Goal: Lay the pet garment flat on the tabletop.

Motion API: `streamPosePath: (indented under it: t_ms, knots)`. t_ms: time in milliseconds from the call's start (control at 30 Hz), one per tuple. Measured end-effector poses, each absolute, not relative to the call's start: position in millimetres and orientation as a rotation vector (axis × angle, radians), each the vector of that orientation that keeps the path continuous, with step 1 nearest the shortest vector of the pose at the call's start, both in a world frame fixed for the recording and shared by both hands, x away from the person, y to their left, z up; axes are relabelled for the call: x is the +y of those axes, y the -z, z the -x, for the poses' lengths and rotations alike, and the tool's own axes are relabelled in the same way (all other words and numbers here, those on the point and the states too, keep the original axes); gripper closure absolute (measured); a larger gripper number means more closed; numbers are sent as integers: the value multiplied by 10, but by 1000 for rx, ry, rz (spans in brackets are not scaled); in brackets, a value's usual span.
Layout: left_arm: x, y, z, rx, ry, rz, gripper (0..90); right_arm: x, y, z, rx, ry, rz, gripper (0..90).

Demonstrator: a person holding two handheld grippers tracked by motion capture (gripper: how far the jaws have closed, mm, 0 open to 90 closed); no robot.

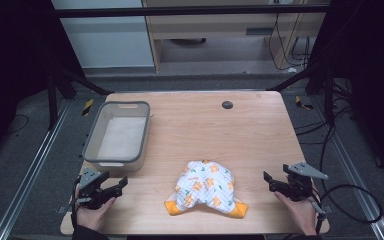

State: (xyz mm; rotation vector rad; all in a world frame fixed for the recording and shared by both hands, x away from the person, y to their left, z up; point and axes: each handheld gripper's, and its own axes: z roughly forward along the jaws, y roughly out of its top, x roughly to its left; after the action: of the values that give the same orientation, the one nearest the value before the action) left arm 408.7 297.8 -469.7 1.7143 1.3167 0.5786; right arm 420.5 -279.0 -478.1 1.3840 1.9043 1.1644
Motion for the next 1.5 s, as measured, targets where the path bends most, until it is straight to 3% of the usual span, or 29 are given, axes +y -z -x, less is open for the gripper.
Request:
streamPosePath:
  t_ms: [433,933,1500]
  knots:
    - [2865,4564,-4012,1236,-573,-1730,240,-2684,4606,-4142,1958,-1218,-1312,237]
    - [2742,4205,-4137,1136,-609,-1732,257,-2481,4174,-4356,1968,-1345,-1233,258]
    - [2137,3991,-4421,997,-538,-1808,299,-2154,4011,-4548,2062,-1348,-1128,315]
